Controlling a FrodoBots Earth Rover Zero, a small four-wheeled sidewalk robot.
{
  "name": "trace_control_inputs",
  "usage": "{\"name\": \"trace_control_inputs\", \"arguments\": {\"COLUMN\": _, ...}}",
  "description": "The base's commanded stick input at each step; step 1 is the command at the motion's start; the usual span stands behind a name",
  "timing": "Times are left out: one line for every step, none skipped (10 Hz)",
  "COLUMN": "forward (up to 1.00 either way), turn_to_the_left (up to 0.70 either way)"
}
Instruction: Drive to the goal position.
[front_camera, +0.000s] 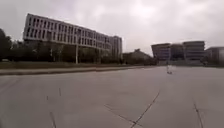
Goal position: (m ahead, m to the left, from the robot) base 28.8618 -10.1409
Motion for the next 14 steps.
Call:
{"name": "trace_control_inputs", "arguments": {"forward": 1.00, "turn_to_the_left": -0.27}}
{"name": "trace_control_inputs", "arguments": {"forward": 1.00, "turn_to_the_left": -0.27}}
{"name": "trace_control_inputs", "arguments": {"forward": 1.00, "turn_to_the_left": -0.27}}
{"name": "trace_control_inputs", "arguments": {"forward": 1.00, "turn_to_the_left": -0.27}}
{"name": "trace_control_inputs", "arguments": {"forward": 1.00, "turn_to_the_left": -0.27}}
{"name": "trace_control_inputs", "arguments": {"forward": 1.00, "turn_to_the_left": -0.27}}
{"name": "trace_control_inputs", "arguments": {"forward": 1.00, "turn_to_the_left": -0.27}}
{"name": "trace_control_inputs", "arguments": {"forward": 1.00, "turn_to_the_left": -0.27}}
{"name": "trace_control_inputs", "arguments": {"forward": 1.00, "turn_to_the_left": -0.27}}
{"name": "trace_control_inputs", "arguments": {"forward": 1.00, "turn_to_the_left": -0.27}}
{"name": "trace_control_inputs", "arguments": {"forward": 1.00, "turn_to_the_left": -0.27}}
{"name": "trace_control_inputs", "arguments": {"forward": 1.00, "turn_to_the_left": -0.27}}
{"name": "trace_control_inputs", "arguments": {"forward": 1.00, "turn_to_the_left": -0.27}}
{"name": "trace_control_inputs", "arguments": {"forward": 1.00, "turn_to_the_left": -0.27}}
